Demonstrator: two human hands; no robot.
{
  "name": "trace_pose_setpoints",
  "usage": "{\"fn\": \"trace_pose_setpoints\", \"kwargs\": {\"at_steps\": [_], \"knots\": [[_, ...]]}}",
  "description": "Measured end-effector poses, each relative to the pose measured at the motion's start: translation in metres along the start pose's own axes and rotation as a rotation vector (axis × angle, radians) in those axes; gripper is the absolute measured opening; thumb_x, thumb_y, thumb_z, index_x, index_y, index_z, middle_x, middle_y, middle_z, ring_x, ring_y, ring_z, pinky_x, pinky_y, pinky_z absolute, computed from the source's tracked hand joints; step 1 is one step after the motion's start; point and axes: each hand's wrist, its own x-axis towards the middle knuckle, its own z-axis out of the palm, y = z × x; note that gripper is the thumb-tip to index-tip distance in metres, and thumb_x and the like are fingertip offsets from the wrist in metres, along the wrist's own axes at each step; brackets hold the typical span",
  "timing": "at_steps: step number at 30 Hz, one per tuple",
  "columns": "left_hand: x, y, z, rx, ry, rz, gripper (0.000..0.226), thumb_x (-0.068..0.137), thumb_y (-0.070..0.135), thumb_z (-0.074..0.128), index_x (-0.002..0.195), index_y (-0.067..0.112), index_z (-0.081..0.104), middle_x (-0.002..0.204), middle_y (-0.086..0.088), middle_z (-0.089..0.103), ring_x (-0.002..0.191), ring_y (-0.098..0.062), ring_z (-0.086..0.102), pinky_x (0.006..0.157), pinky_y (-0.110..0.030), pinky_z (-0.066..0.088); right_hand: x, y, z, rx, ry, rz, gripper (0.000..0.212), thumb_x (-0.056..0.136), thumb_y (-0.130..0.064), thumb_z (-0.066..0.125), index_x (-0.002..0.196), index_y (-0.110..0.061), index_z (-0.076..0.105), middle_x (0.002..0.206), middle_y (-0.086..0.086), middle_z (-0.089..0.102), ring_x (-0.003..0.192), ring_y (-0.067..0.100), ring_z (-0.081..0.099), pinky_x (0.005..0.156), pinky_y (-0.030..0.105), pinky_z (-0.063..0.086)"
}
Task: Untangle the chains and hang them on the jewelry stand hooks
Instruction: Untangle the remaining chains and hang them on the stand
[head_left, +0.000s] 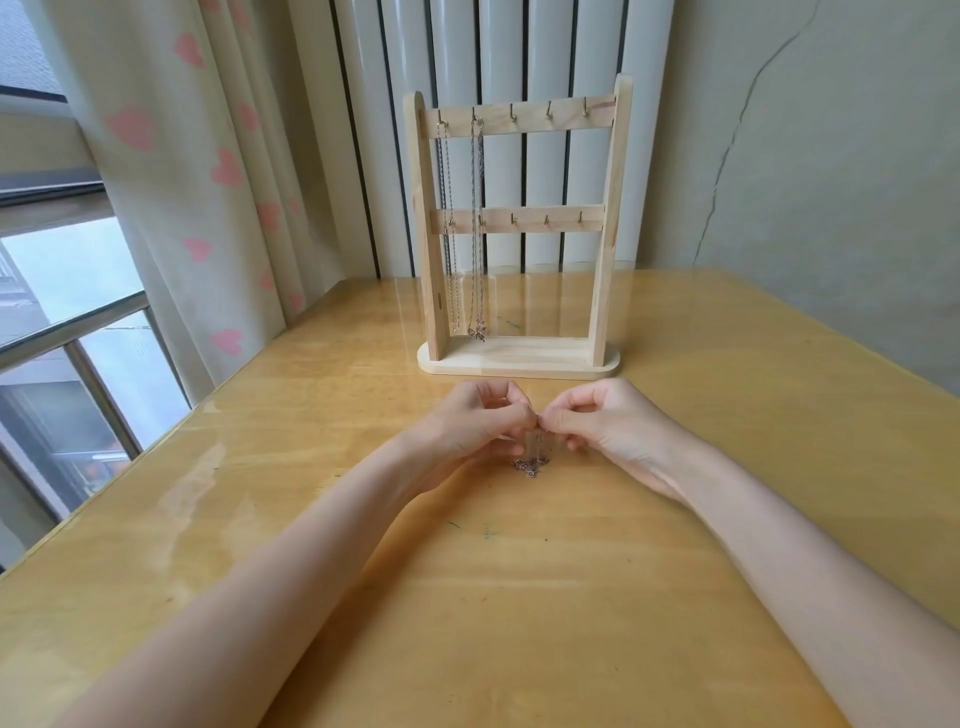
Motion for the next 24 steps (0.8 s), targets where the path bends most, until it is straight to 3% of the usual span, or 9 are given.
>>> {"fn": "trace_pose_setpoints", "kwargs": {"at_steps": [5,15,20,24], "knots": [[0.0001,0.0026,0.0027,0.077,0.007,0.032,0.016,0.083,-0.002,0.054,0.071,0.008,0.052,0.067,-0.006,0.054,0.058,-0.01,0.055,0.059,-0.015,0.05,0.0005,-0.0025,0.0014,-0.104,0.048,-0.054,0.011,0.077,-0.007,0.065,0.066,-0.011,0.063,0.063,-0.002,0.055,0.058,0.007,0.045,0.062,0.018,0.039],[0.0004,0.0086,0.0057,0.26,-0.065,0.064,0.013,0.081,-0.003,0.056,0.077,0.008,0.049,0.071,-0.009,0.055,0.064,-0.017,0.05,0.06,-0.017,0.047,0.0004,-0.0019,0.0052,-0.039,0.071,-0.032,0.013,0.075,-0.007,0.061,0.063,-0.009,0.058,0.06,0.002,0.05,0.058,0.011,0.042,0.059,0.021,0.036],[0.0007,0.0062,0.0029,0.355,-0.023,0.097,0.018,0.079,-0.004,0.055,0.074,0.012,0.054,0.068,-0.01,0.058,0.067,-0.023,0.052,0.068,-0.029,0.047,-0.001,-0.0024,0.0055,-0.129,0.025,-0.006,0.005,0.074,-0.007,0.061,0.069,-0.006,0.061,0.062,0.003,0.051,0.057,0.009,0.043,0.058,0.021,0.037],[0.0011,0.0075,0.0032,0.491,0.014,0.211,0.021,0.076,-0.004,0.06,0.069,0.016,0.057,0.065,-0.005,0.061,0.059,-0.016,0.056,0.059,-0.028,0.049,-0.0016,-0.0028,0.0043,-0.153,-0.017,0.008,0.013,0.074,-0.005,0.059,0.061,-0.008,0.058,0.058,0.002,0.049,0.054,0.009,0.041,0.056,0.02,0.036]]}}
